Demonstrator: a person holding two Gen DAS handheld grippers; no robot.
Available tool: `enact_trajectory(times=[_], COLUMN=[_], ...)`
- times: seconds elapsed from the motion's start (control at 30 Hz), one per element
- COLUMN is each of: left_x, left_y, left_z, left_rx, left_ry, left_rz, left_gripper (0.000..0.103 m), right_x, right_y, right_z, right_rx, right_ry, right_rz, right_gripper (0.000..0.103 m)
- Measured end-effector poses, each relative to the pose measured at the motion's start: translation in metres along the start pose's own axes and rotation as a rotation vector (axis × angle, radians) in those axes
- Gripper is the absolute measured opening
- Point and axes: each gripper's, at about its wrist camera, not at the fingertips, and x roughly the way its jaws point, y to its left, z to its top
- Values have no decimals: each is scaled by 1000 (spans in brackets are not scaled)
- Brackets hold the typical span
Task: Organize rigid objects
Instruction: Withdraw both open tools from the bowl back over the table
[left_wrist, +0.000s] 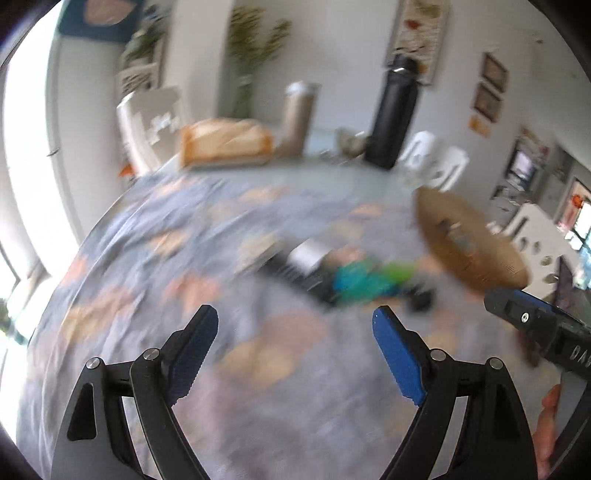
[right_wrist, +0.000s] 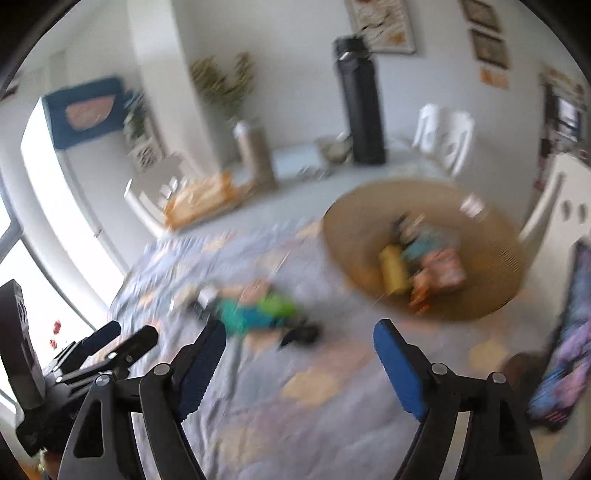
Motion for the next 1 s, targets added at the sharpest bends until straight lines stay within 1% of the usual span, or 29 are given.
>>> enact_trajectory(times=[0.07, 0.1, 0.13, 0.17, 0.2, 0.23, 0.27, 0.3, 0.33, 0.4, 0.47, 0.57, 0.7, 1.0], left_x=[2, 2, 1, -3, -5, -4, -1, 2, 4, 3, 0, 1, 2, 5], left_y=[10, 14, 16, 19, 20, 19, 19, 20, 20, 21, 19, 18, 16, 21], left_z=[-13, -15, -15, -15, -15, -14, -14, -13, -12, -14, -16, -17, -18, -18], left_rx=[3, -7, -26, -41, -48, -49, -49, -49, -49, -51, -47, -36, -26, -56], left_ry=[-12, -11, -14, -38, -63, -64, -54, -39, -32, -32, -37, -32, -26, -6], left_rz=[54, 65, 49, 21, 16, 29, 37, 32, 24, 20, 20, 30, 42, 42], left_gripper=[85, 85, 85, 85, 85, 85, 85, 85, 85, 85, 85, 85, 85, 85], right_x=[23, 31, 38, 46, 51, 54, 56, 59, 61, 58, 57, 61, 62, 64], right_y=[9, 12, 13, 14, 14, 14, 14, 14, 14, 14, 13, 14, 17, 38], right_z=[-19, -25, -31, -35, -36, -34, -33, -32, -31, -32, -32, -33, -35, -42], right_rx=[-38, -47, -50, -57, -67, -76, -82, -80, -76, -78, -76, -80, -97, -216], right_ry=[25, 38, 49, 74, 100, 105, 111, 125, 132, 116, 118, 141, 142, 138], right_rz=[-22, -25, -24, -36, -61, -83, -100, -103, -105, -99, -100, -97, -105, -165], right_gripper=[81, 81, 81, 81, 81, 82, 84, 95, 98, 98, 102, 102, 102, 102])
